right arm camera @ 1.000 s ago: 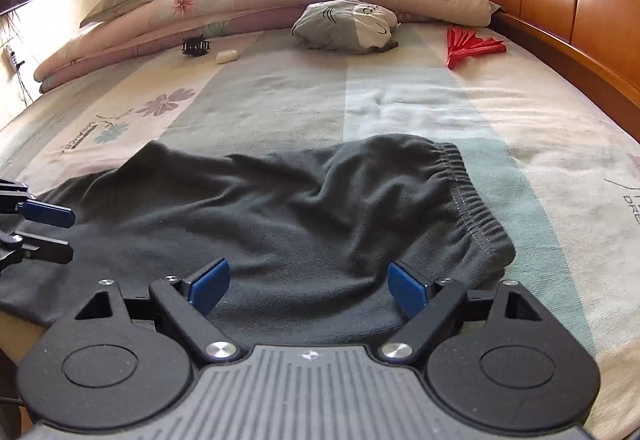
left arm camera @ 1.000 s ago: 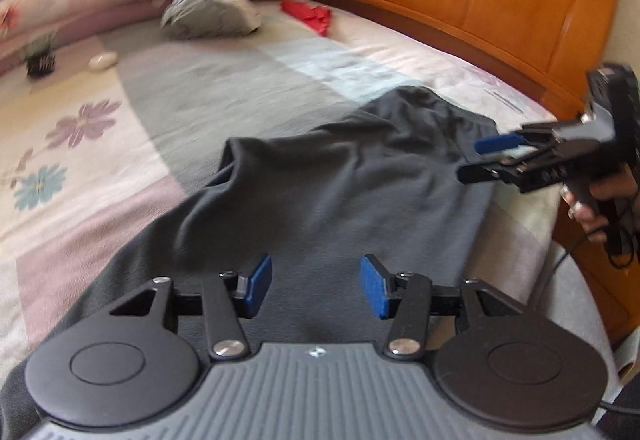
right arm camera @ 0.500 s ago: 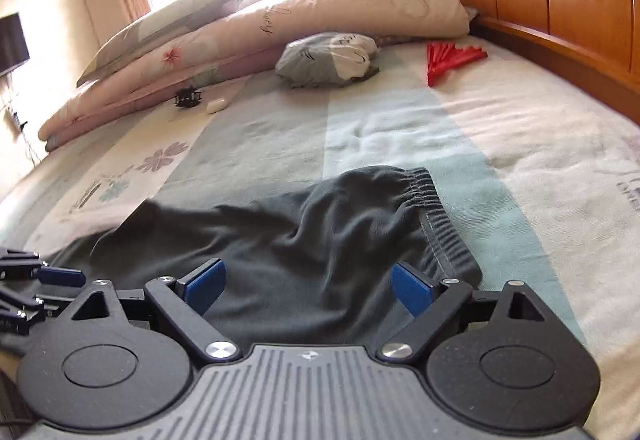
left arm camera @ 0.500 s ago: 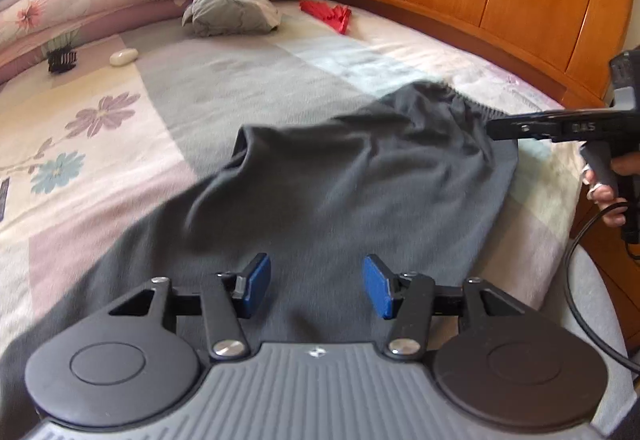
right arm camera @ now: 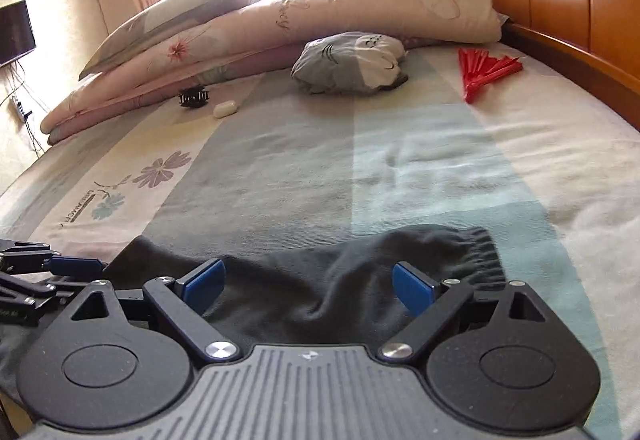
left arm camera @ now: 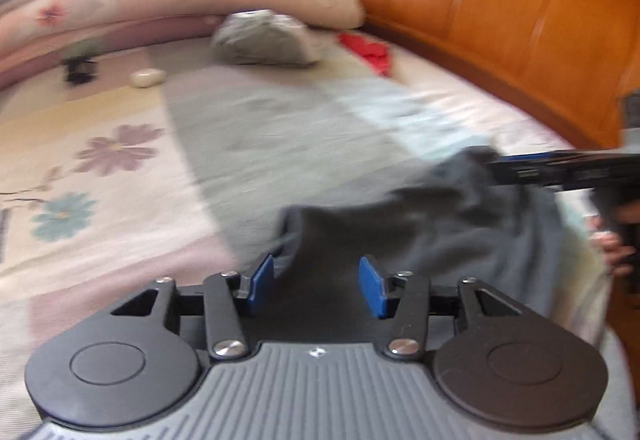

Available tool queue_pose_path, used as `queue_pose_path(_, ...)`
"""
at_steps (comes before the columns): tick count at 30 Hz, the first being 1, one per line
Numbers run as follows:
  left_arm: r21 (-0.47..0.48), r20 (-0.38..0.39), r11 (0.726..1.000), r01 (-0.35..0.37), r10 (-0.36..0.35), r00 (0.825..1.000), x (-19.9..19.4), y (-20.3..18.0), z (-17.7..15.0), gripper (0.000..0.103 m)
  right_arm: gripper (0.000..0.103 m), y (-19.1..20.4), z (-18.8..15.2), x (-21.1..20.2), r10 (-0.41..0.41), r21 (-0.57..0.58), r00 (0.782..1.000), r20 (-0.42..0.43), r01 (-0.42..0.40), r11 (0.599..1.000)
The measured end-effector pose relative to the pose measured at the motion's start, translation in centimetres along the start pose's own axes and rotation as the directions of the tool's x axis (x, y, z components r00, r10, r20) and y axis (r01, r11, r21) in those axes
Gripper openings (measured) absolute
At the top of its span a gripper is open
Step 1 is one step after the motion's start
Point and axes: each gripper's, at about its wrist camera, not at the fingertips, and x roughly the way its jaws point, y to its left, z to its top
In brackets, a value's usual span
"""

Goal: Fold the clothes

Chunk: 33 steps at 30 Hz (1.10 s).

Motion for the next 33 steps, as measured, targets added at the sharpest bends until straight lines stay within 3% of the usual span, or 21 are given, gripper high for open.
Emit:
queue_pose_path(1,0.000,0.009,0.999,0.036,-0.036,0.999,-0.1,-0.4,0.1,0.052,0.094,0.4,0.1,1.4,-0.012,-0.003,1.000,-0.021,0.011,1.000)
queue_pose_path(3,-0.010,-0.031,1.000,0.030,-0.030,0.999,1.4,-0.6,-0.2,0.053,0.096,0.8,0.1,4.1,-0.062,0.013,0.996,-0.070,0.063,0.998)
queue_pose_path(5,-0.034,-0.039,0.999,-0.033,0.031,0.999,2.4,0.1,-0.2,0.049,0.103,1.2,0.5,5.5,-0.101,-0.005,0.994,-0.039,0.101,0.995)
queue_pose_path(8,-0.083,-0.047,0.994,-0.077,0.074,0.996,2.7,1.0,0.7,0.046,0.103,1.5,1.6,6.3,-0.132,0.017,0.990,-0.051,0.133,0.991)
queue_pose_path(11,-0.077,-0.038,0.993,-0.092,0.089,0.995,1.4,0.0,1.5,0.045,0.101,1.7,1.6,3.7,-0.097,0.049,0.994,-0.048,0.099,0.994)
queue_pose_path(14,-0.054,-0.016,0.998,-0.014,0.014,1.000,0.0,-1.4,1.1,0.051,0.103,1.7,-0.4,-0.9,0.000,0.043,1.000,0.019,-0.001,0.999)
queue_pose_path(16,-0.013,-0.035,1.000,-0.006,0.005,0.999,-0.1,-2.1,0.3,0.054,0.103,0.6,-2.6,-2.9,0.034,0.044,0.999,0.032,-0.035,0.998)
queue_pose_path(18,0.021,-0.098,0.995,-0.094,0.095,0.991,0.7,-2.0,-0.7,0.054,0.103,-1.1,-4.9,-3.7,-0.007,0.057,1.000,-0.012,0.008,0.998)
queue_pose_path(20,0.015,-0.096,0.991,-0.135,0.136,0.986,0.7,-0.9,-1.6,0.052,0.097,-2.3,-6.8,-4.7,-0.038,0.036,0.999,-0.012,0.038,0.999)
queue_pose_path(24,-0.030,-0.090,0.989,-0.147,0.144,0.986,-1.0,-0.9,-1.4,0.051,0.101,-0.9,-6.5,-7.5,-0.081,0.020,0.996,0.023,0.081,0.997)
queue_pose_path(28,0.029,-0.074,0.995,-0.097,0.099,0.992,-2.4,-3.4,-1.6,0.053,0.102,2.2,-6.1,-7.4,-0.008,-0.021,0.998,0.060,0.010,1.000)
queue_pose_path(33,0.101,-0.076,0.991,-0.090,0.098,0.992,-3.3,-5.7,-3.3,0.057,0.102,5.1,-7.1,-4.4,-0.032,-0.068,0.999,-0.009,0.031,0.997)
